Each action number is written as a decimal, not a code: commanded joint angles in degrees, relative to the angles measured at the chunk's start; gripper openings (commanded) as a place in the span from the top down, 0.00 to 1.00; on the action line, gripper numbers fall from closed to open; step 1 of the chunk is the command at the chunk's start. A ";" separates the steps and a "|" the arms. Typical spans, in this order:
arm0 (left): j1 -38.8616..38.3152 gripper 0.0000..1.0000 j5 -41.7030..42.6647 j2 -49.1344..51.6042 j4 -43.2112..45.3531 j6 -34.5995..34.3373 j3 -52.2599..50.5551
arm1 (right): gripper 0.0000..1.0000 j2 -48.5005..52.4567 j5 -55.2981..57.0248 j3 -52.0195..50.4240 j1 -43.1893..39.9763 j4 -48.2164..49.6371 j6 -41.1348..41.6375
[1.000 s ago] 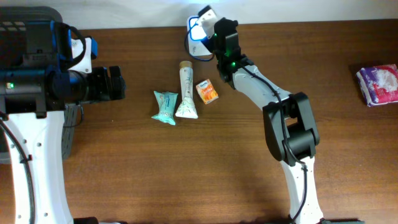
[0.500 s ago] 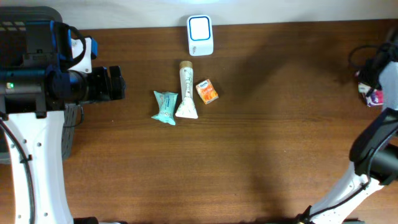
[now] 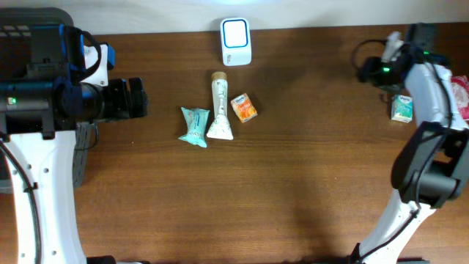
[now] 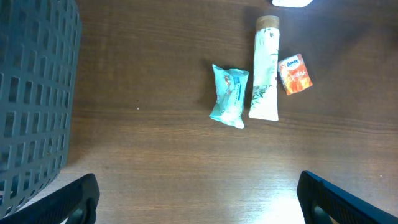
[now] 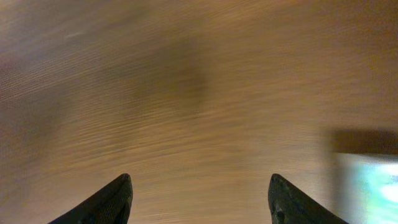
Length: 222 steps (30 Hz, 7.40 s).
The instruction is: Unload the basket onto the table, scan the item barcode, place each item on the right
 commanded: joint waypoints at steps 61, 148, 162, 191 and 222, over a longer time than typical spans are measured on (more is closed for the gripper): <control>-0.11 0.01 0.61 -0.20 0.11 0.70 0.11 | 0.96 9.90 -33.38 5.14 27.45 17.42 16.13; -0.11 0.01 0.61 -0.20 0.11 0.70 0.11 | 0.78 15.50 33.81 19.50 32.74 -36.33 11.58; -0.11 0.01 0.61 -0.20 0.13 0.70 0.11 | 0.47 14.67 37.62 18.93 35.78 -35.58 10.78; -0.11 0.01 0.61 -0.20 0.11 0.70 0.11 | 0.89 14.53 6.78 18.47 24.50 -30.86 2.51; -0.11 0.01 0.61 -0.20 0.13 0.70 0.11 | 0.89 14.58 5.90 10.40 29.05 -40.24 0.17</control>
